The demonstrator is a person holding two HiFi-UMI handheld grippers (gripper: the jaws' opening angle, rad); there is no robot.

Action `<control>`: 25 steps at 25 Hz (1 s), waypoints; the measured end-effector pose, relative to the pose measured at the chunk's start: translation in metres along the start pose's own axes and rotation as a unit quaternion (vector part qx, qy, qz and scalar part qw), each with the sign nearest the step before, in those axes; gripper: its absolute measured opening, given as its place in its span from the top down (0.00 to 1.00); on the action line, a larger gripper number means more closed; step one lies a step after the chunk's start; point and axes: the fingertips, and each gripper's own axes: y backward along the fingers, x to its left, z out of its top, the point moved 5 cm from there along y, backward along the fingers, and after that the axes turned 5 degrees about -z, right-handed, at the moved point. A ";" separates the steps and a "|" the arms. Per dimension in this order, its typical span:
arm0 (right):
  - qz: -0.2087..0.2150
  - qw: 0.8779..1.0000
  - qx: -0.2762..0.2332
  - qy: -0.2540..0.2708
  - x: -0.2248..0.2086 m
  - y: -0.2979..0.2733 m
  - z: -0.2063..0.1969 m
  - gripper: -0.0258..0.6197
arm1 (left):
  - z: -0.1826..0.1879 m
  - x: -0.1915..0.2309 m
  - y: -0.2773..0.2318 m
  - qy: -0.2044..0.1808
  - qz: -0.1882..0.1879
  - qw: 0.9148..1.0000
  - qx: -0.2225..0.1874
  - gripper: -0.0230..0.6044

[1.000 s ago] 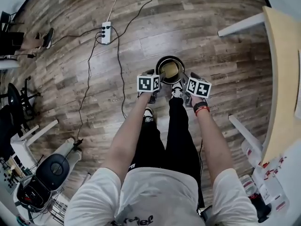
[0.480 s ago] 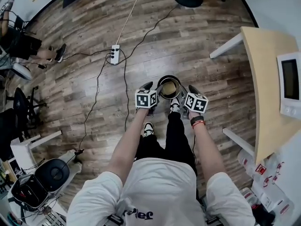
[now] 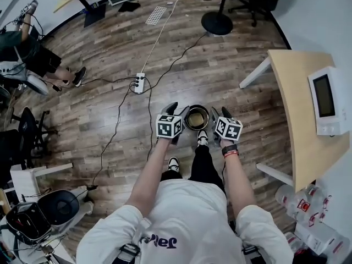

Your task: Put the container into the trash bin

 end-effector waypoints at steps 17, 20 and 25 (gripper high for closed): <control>-0.004 0.984 -0.166 0.061 0.055 0.130 0.068 0.69 | 0.070 -0.066 0.104 -0.077 -0.006 0.990 -0.119 0.70; -0.003 0.980 -0.189 0.065 0.068 0.146 0.073 0.74 | 0.077 -0.072 0.119 -0.083 -0.007 0.988 -0.131 0.75; -0.003 0.974 -0.212 0.076 0.086 0.164 0.077 0.78 | 0.091 -0.082 0.136 -0.105 -0.009 0.982 -0.154 0.81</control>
